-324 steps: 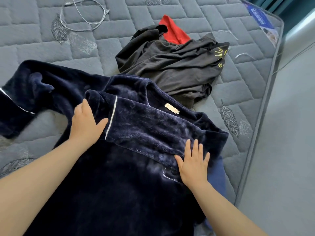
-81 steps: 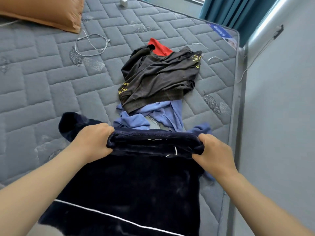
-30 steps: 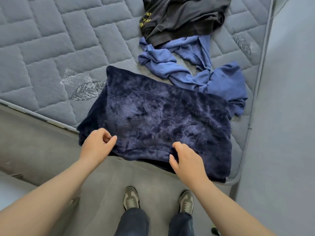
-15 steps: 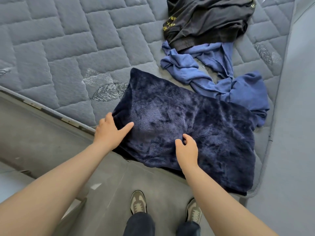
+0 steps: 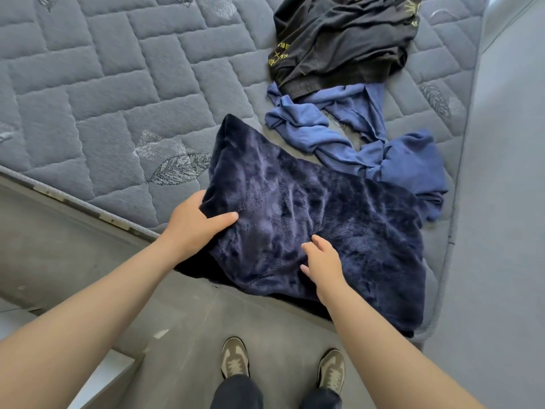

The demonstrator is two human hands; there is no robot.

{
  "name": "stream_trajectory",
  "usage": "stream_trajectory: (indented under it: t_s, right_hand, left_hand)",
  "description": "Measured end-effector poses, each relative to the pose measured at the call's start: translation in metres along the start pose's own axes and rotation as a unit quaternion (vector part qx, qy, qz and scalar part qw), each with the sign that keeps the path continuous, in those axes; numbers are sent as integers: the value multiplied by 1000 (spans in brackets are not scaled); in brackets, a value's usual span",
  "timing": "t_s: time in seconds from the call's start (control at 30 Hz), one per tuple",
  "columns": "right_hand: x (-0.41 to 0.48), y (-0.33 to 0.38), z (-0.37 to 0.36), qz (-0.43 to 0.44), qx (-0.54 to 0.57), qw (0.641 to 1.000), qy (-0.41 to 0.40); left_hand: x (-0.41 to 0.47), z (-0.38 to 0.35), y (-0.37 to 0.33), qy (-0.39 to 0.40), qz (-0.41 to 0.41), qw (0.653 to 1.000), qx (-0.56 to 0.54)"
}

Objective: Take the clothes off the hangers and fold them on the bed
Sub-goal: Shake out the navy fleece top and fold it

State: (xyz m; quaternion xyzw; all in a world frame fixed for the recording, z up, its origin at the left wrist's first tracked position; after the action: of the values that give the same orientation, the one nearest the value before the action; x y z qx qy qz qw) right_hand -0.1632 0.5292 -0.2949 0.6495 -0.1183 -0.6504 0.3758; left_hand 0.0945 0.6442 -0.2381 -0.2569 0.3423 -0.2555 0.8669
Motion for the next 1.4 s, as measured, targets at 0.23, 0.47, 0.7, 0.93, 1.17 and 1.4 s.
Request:
stream_trajectory:
  t_s: [0.23, 0.47, 0.7, 0.93, 1.17, 1.4]
  right_hand:
    - [-18, 14, 92, 20, 67, 996, -47]
    - [-30, 25, 180, -4, 113, 992, -56]
    - [-20, 26, 274, -21, 183, 978, -97]
    - [11, 10, 312, -48, 170, 979, -97]
    - [29, 37, 268, -1, 77, 997, -25]
    - [23, 73, 217, 145, -73, 987, -7]
  left_hand:
    - [-41, -23, -93, 27, -86, 996, -27]
    - [-88, -90, -190, 74, -132, 988, 8]
    - [-121, -211, -221, 147, -144, 963, 177]
    - [-141, -292, -209, 210, -125, 951, 188]
    - [-118, -229, -197, 61, -116, 991, -5]
    - [-88, -160, -142, -107, -26, 990, 83]
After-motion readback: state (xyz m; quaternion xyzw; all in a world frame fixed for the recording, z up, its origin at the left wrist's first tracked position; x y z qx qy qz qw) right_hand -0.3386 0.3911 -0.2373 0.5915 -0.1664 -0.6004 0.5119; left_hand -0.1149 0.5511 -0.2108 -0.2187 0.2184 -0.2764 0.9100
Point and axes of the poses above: each hand's wrist, its own x-axis towards the middle knuckle, its own z-axis out of the back of the hand, y = z × x, the point moved 10 cm from there along x, towards the middle knuckle, and after that the axes turned 14 degrees about x, right-handed, at the moved point
